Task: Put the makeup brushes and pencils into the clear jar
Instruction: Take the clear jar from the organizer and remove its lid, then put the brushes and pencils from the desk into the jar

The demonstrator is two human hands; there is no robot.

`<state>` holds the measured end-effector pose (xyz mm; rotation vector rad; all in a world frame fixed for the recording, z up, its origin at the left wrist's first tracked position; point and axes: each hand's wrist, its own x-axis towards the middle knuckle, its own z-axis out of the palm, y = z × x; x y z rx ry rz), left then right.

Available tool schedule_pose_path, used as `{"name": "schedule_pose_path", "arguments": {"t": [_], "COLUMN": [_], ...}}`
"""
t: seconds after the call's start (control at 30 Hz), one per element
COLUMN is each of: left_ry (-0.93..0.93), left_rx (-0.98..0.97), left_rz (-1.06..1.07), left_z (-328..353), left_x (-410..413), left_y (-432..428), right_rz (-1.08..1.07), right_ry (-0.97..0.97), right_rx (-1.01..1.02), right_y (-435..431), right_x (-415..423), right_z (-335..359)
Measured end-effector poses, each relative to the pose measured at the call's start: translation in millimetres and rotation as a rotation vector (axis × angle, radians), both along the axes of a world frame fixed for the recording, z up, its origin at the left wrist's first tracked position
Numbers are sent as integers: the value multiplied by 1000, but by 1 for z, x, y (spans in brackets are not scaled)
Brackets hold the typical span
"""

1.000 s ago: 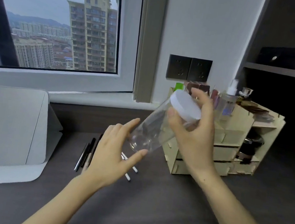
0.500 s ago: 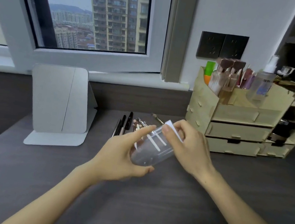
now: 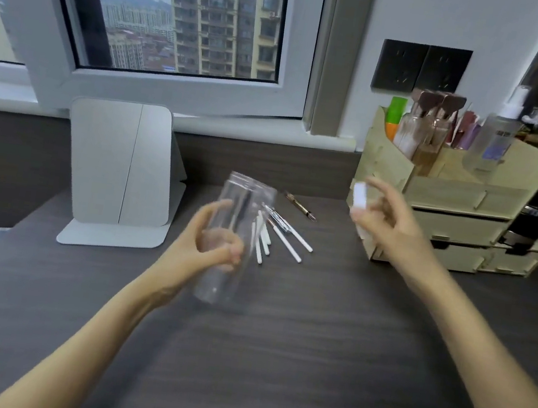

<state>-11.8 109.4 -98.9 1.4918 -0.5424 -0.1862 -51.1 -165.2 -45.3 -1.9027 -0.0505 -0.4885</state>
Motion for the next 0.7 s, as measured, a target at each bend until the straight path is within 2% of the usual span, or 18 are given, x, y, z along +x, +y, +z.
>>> {"name": "schedule_pose_path", "arguments": {"t": [0.07,0.17,0.27,0.47,0.53,0.6,0.7], "left_ry": [-56,-83,-142,-236,-272,-315,-343], "left_rx": [-2,10,-1,34,41,44,70], "left_rz": [155,274,381,599,663,716,799], "left_z": [-3,-9,-16,-27,-31,-33,-36], "left_x": [5,13,20,33,40,44,45], "left_y": [7,9,8,15,18,19,17], "right_rz": [-44,-55,-27,161,184,78,-122], "right_ry": [156,310,356,474,504,367,173], "right_rx": [-297,-707,-950,-1085,-1001,-816,-743], "right_y": [-7,1,12,1,0,8,35], "right_x": [1,-4,-3,0,6,21,56], "right_z": [-25,-62,-82,-75,-66,-58,-51]}}
